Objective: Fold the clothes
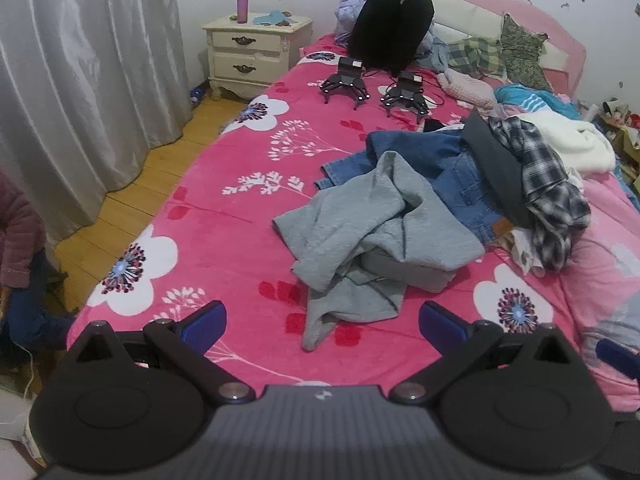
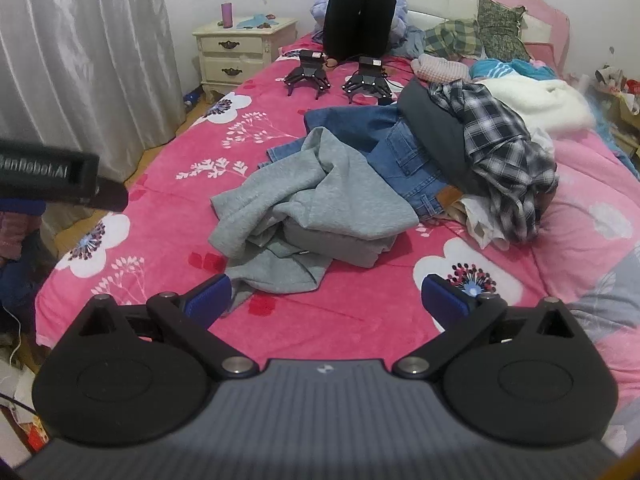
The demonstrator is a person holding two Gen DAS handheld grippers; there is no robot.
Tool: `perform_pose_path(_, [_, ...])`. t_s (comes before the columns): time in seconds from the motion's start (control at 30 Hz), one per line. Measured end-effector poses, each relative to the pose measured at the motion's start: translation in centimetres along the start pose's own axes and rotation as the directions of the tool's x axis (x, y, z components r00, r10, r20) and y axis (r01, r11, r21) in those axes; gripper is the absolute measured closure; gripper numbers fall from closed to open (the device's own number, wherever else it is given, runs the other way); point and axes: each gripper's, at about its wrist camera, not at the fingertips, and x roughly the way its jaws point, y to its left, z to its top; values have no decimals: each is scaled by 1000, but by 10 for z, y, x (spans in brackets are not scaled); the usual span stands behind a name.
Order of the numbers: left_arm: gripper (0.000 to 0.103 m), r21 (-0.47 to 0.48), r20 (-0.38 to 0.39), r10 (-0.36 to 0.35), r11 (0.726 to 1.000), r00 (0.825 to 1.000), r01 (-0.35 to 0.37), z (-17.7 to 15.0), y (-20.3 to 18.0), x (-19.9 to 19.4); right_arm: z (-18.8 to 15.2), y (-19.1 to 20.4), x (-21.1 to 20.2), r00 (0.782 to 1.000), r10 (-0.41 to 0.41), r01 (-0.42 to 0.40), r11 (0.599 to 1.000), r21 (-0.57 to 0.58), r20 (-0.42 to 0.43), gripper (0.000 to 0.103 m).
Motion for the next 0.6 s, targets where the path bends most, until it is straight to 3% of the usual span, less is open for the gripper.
perform_pose_path(0.23, [0, -1, 22, 27, 1000, 999, -27, -6, 3, 1, 6, 0, 6, 999, -31, 32, 999, 39, -23, 1])
perform_pose_path(0.6, [0, 25, -10, 56, 998, 998, -55, -11, -11, 4, 4, -7, 10, 997, -35, 42, 994, 100, -69, 1])
